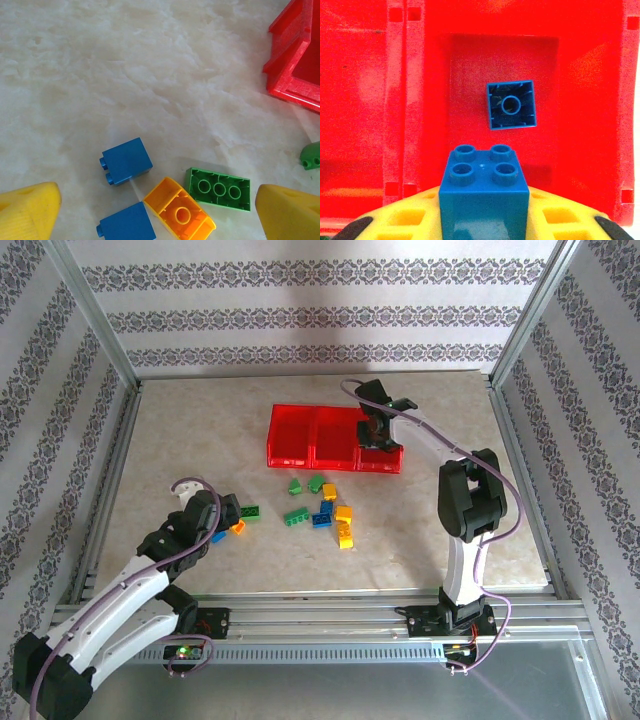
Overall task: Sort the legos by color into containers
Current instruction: Place the lego in the container, then pick up the lego from the center of the table.
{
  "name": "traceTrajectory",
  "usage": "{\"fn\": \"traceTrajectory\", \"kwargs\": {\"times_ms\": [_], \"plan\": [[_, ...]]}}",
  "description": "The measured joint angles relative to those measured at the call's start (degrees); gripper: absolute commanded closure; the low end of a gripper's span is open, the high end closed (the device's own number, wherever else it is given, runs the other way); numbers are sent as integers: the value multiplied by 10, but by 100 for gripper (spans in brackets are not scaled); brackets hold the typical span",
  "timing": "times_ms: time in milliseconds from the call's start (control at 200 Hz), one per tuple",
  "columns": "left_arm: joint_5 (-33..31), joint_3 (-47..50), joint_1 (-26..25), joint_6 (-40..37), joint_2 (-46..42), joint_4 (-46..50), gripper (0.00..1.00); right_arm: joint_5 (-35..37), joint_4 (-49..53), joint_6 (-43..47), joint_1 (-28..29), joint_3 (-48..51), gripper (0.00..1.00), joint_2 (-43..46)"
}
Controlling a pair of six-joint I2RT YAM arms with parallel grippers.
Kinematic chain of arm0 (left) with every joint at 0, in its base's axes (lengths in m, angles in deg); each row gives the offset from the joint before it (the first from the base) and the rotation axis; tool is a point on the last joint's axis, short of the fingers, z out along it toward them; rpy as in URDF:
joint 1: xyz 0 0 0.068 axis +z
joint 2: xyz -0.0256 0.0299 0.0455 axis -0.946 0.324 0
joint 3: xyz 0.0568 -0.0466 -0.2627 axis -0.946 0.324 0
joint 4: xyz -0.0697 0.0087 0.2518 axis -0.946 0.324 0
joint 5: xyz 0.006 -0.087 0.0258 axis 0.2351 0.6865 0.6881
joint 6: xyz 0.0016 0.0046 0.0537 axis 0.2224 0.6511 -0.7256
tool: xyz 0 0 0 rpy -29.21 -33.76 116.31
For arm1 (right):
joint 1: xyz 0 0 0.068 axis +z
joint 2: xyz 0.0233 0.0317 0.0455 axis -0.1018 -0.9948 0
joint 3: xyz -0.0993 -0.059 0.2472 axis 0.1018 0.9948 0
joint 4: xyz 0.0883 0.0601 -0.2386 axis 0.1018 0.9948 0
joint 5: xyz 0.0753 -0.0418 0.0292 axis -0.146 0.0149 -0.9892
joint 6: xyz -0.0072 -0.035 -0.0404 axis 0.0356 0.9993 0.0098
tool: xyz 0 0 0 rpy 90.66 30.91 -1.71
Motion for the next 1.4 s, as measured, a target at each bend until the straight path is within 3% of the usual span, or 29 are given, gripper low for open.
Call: {"fn": "traceTrajectory", "kwargs": {"times_ms": [225,565,784,1094,1399], "plan": [[4,0,0,0,12,0,0,0,-2,0,-1,0,52,0],[4,-4,0,0,12,-1,0,0,-10,0,-1,9,50,4],[4,-4,0,-2,12,-3,0,5,-13,-15,9,85,46,77],[6,-4,0,-9,24,-34,0,17,-12,-79,107,219,41,227],[14,-6,0,-18,64,-60,0,12,-9,-177,186,269,32,241]]}}
